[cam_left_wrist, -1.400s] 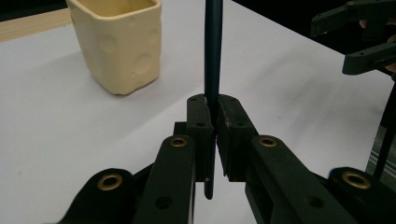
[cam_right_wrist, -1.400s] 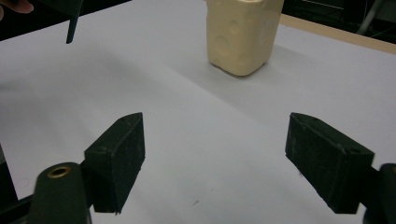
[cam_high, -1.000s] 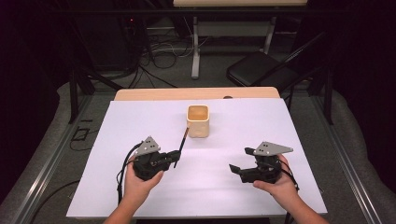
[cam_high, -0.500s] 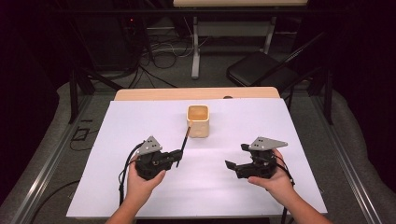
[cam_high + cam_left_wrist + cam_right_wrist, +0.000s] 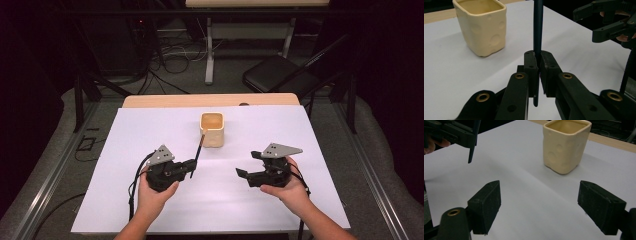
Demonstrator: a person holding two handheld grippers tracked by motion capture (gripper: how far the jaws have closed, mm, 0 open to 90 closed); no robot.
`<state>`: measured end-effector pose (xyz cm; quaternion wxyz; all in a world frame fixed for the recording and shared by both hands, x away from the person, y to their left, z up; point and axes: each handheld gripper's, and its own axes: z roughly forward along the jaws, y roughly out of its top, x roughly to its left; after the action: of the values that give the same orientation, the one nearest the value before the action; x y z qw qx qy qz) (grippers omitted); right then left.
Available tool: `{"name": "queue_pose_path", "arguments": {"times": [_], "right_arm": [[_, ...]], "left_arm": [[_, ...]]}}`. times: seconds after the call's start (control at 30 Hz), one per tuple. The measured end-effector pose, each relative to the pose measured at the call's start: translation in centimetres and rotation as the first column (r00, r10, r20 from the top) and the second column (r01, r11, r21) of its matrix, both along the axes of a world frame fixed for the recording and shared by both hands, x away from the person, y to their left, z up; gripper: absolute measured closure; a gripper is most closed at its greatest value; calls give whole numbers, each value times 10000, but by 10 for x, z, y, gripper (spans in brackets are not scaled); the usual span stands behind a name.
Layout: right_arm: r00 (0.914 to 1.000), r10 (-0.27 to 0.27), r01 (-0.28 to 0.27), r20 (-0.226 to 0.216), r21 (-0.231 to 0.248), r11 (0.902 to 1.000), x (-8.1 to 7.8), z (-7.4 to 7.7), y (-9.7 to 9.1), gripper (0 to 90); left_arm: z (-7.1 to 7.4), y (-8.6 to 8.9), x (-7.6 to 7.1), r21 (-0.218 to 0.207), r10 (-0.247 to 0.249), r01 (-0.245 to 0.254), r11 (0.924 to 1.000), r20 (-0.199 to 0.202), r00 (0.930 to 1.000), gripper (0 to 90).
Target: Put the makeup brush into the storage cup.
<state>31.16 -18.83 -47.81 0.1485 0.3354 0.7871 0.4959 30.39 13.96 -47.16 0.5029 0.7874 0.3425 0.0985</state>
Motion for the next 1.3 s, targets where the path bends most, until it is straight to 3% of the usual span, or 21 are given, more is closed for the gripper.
{"name": "queue_pose_path", "arguments": {"times": [0.57,0.93,1.3], "right_arm": [[9999,145,-144,-21,352,9993,7,8,14,247],[9989,438,-420,-178,885,9952,12,17,28,321],[9979,547,-482,-348,1664,9849,19,19,34,413]], "left_arm": [[-1,-2,1,-189,95,-95,9998,6,10000,837],[-2,-6,2,-322,121,-121,9994,6,9999,837],[-5,-9,3,-389,140,-140,9991,3,9999,837]]}}
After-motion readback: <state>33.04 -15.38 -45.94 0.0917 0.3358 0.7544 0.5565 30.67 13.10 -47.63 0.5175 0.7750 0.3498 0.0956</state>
